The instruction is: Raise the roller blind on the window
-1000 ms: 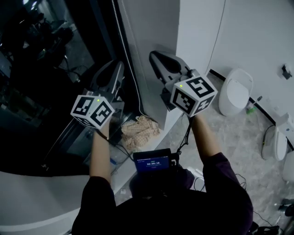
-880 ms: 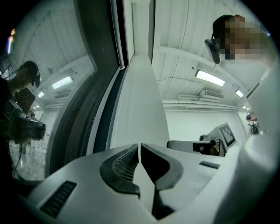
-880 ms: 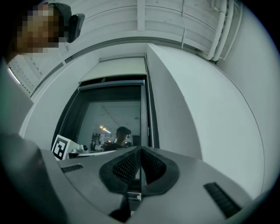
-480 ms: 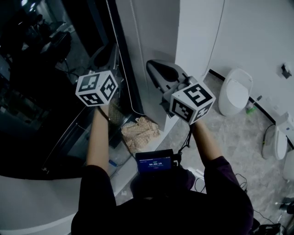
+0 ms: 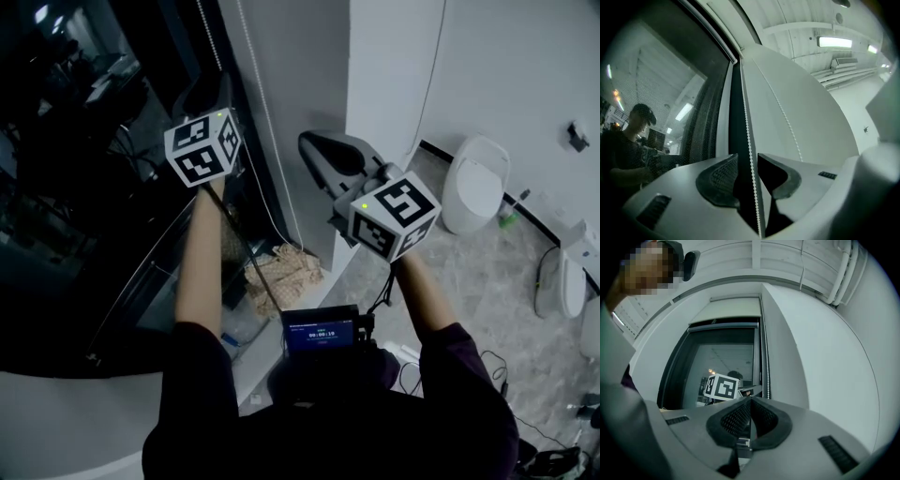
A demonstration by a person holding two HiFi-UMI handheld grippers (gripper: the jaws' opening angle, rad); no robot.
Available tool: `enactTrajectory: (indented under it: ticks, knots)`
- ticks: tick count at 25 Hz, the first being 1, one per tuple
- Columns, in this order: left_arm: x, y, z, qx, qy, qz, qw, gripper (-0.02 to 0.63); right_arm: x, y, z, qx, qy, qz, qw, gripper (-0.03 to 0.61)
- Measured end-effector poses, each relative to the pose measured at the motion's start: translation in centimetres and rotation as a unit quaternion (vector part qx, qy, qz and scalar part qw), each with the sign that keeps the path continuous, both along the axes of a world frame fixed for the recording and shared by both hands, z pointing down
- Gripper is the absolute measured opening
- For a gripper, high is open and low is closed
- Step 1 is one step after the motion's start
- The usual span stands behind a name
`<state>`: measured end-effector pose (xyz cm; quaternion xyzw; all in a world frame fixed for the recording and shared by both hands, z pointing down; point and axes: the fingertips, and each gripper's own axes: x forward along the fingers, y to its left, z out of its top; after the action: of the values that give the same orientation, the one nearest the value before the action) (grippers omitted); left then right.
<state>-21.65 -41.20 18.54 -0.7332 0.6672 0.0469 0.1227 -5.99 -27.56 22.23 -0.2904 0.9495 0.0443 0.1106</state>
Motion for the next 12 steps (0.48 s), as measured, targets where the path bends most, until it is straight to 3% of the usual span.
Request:
enactTrajectory:
  ticks: [3, 6, 7, 12]
  knots:
    - [1.1, -1.0, 0.6, -0.015, -0.015, 0.01, 0.9997, 0.089, 0.3, -0.1, 0.1, 0.0, 0.002, 0.003, 1.0, 0.008]
    - [1.5, -1.5, 1.0, -0.021, -0.029, -0.007, 0.9993, 0.083, 0.4, 0.0, 0.3, -0.003, 0.002, 0.003, 1.0, 0.008]
    - [1.4, -1.5, 1.0, -0.02, -0.029, -0.014, 0.9993, 0.026, 0.5, 0.1, 0.3, -0.004, 0.001, 0.003, 1.0, 0.008]
    - [1.1, -1.1, 0.8, -0.021, -0.021, -0.012, 0.9995, 0.021, 0.9, 0.1, 0.4, -0.014, -0.006, -0.003, 1.0, 0.008]
